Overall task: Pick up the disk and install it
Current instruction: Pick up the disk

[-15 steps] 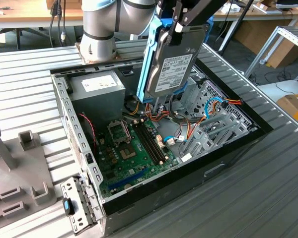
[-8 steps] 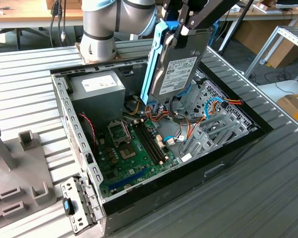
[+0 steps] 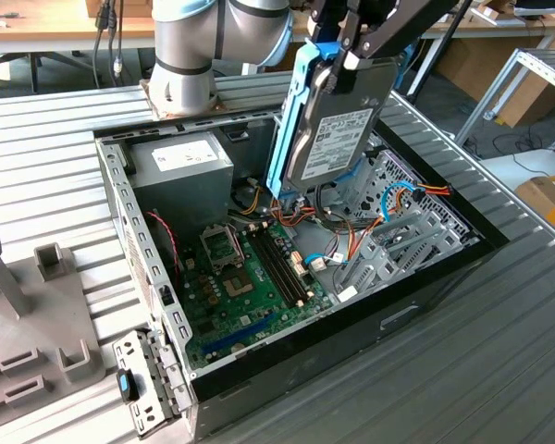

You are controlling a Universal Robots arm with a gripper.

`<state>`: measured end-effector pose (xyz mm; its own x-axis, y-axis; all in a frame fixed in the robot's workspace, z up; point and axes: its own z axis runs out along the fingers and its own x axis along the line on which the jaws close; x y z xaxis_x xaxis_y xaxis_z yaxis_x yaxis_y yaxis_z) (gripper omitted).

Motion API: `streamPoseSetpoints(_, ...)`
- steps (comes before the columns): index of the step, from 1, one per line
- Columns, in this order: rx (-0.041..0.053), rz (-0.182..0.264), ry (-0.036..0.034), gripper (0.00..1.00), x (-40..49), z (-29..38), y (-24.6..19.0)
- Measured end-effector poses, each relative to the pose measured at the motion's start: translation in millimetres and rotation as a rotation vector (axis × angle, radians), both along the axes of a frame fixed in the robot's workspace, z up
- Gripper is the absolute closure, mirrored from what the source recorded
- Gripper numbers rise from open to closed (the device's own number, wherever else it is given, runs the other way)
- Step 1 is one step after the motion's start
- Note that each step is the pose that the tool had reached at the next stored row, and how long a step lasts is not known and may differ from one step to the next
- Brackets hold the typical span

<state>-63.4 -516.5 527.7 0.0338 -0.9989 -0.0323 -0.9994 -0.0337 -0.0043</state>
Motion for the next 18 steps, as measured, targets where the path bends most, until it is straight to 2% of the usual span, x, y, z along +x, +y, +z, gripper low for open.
streamPoseSetpoints(12, 0.0000, 0.000, 0.0000, 0.63, 4.1, -0.1, -8.6)
streamPoseSetpoints(18, 0.0000, 0.000, 0.0000, 0.63, 6.5, -0.1, -15.8)
